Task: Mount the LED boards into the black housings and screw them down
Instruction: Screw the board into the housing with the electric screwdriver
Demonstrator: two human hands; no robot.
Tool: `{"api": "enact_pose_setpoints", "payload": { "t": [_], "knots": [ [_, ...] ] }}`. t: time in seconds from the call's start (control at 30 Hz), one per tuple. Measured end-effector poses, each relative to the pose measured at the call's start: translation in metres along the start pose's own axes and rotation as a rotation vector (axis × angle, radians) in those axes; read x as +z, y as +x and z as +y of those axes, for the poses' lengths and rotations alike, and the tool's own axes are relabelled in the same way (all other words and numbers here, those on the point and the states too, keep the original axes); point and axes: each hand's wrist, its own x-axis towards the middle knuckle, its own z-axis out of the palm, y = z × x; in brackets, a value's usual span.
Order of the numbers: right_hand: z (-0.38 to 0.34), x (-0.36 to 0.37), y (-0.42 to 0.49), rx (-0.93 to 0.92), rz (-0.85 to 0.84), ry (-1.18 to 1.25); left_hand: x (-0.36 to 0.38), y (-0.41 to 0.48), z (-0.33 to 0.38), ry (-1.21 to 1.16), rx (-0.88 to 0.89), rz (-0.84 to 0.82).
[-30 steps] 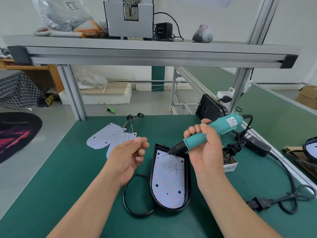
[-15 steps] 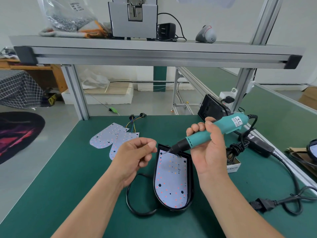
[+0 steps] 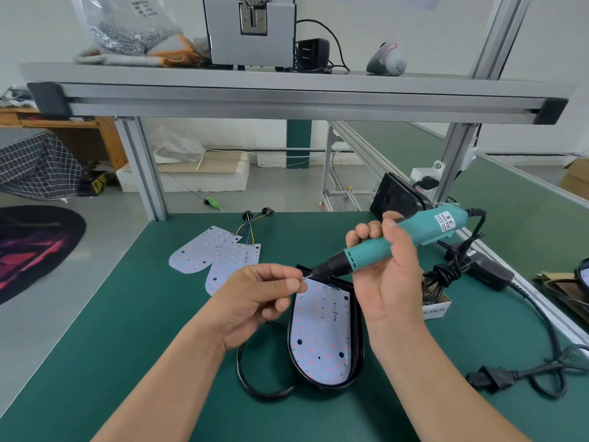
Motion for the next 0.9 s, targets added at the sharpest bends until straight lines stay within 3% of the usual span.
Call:
{"api": "enact_pose_setpoints", "payload": {
  "t": [0.9],
  "knots": [
    [0.0025, -0.0086, 0.0016, -0.002, -0.030, -0.059, 0.0010, 0.0038, -0.0053, 0.094, 0.019, 0.073]
  ]
}}
